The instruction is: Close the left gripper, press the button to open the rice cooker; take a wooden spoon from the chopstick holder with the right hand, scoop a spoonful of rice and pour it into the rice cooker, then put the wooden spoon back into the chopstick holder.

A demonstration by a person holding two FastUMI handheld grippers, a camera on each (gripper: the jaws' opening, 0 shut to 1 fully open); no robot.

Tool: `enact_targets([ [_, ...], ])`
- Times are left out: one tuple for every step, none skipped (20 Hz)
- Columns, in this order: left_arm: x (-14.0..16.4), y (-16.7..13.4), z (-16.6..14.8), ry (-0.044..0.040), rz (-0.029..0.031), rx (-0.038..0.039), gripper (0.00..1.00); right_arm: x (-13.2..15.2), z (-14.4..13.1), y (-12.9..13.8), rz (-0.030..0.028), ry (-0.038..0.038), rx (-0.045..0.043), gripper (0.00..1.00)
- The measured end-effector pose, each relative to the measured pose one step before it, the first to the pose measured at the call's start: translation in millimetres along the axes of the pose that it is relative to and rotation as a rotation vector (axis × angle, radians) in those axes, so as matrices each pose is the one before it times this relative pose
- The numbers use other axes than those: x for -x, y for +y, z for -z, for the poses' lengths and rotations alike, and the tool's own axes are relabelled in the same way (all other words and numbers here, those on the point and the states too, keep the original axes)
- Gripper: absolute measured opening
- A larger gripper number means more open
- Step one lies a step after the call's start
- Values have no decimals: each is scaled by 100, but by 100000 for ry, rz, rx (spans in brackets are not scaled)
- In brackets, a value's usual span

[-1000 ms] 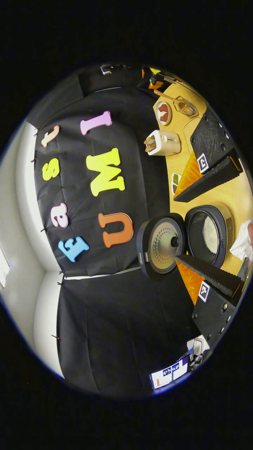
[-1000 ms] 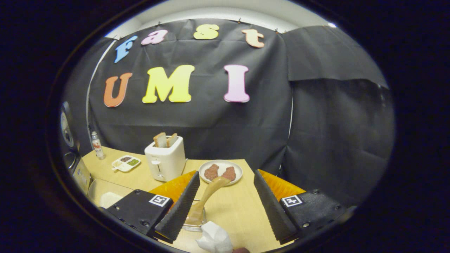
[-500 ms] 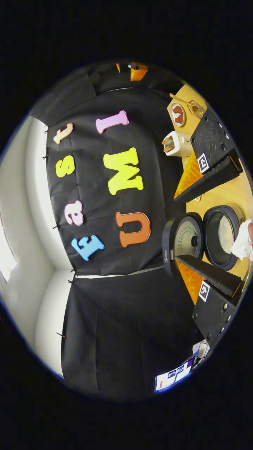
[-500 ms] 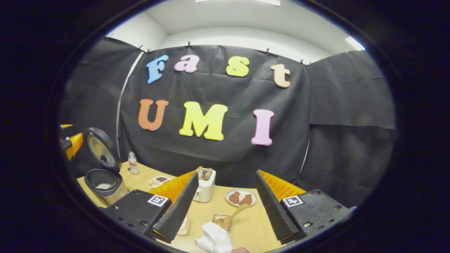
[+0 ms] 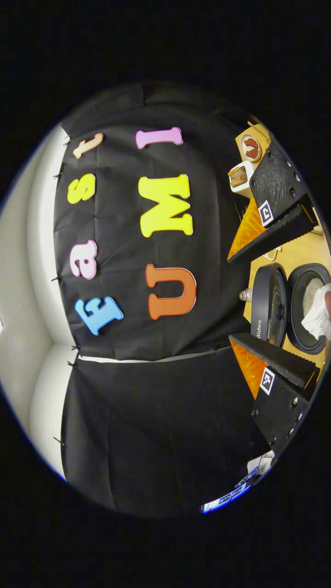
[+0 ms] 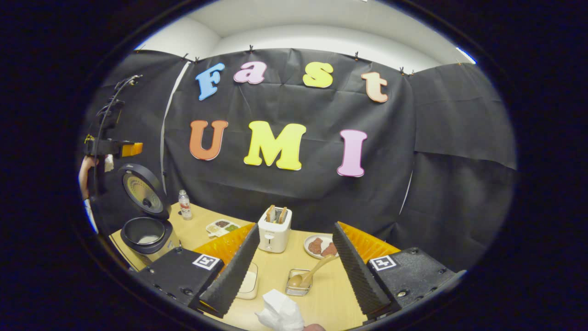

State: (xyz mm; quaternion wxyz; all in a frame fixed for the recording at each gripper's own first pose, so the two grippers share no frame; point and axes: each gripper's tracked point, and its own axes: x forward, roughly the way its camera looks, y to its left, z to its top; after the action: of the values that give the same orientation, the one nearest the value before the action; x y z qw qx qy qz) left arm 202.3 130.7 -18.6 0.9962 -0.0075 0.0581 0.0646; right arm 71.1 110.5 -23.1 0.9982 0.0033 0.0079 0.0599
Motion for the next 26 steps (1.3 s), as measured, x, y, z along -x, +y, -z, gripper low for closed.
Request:
enact_targets([
  [-1234,697,763,3989,-1413,-81,96,-31,326,111,-114,1011,41,100],
  [-1451,387,452,2947,-378,1090,96,-20,338,141,-454,942,438,100],
  [-1208,274,987,5673,-304,-258,96,38,79,80,-270,718,432,100],
  [-841,68,1128,6207,83,988,95,52,201,160,-243,486,596,100],
  [-669,151,741,3438,250,906,96,-29,8,39,-12,85,77,100],
  [-323,400,682,3168,-847,287,96,-30,142,75,-258,464,-66,100],
  [-292,355,-148,369,-917,346,96,-88,122,182,-431,419,-86,100],
  [-53,163,-18,-640,-491,-348,96,-90,269,137,-211,817,213,100],
  [-312,44,-71,-171,-351,1,96,-23,48,188,-589,450,11,100],
  [-90,24,579,2827,-437,-1358,96,-3,48,64,-192,413,-155,100],
  [-19,151,665,1915,-901,-2541,96,37,54,46,-325,308,-213,100],
  [128,-174,582,730,1289,-364,97,-60,65,130,-70,211,-321,100],
  [-52,-295,186,1166,458,-859,98,12,11,82,-62,276,96,100],
  [366,121,58,-564,-275,294,98,-108,-128,159,-280,-105,130,100],
  [157,171,235,676,111,-49,98,-44,-27,48,-114,65,259,100],
  [270,43,204,-1249,83,862,98,-94,97,97,-156,434,176,100],
  [347,-122,339,-292,233,-117,98,75,105,144,-337,342,-66,100],
  [371,-58,372,-643,277,-418,98,-89,-15,210,-359,337,-30,100],
  [521,-41,830,461,435,333,98,-39,46,47,-39,150,103,100],
  [593,-50,1033,788,568,-75,98,-12,132,167,-329,567,462,100],
  [514,-9,1199,1192,395,702,98,-17,54,189,-204,-6,132,100],
  [432,46,1315,971,-49,898,98,-91,113,142,-364,502,533,100],
  [233,-44,1127,-1256,501,-1079,98,-51,164,303,-835,253,405,100],
  [446,120,1489,-855,-1520,-1729,97,-56,137,309,-579,439,664,100],
  [260,-199,1117,-1364,94,-2692,97,22,107,211,-427,405,1020,100],
  [318,-125,1199,-1906,-921,-1469,97,10,250,143,-287,269,933,100],
])
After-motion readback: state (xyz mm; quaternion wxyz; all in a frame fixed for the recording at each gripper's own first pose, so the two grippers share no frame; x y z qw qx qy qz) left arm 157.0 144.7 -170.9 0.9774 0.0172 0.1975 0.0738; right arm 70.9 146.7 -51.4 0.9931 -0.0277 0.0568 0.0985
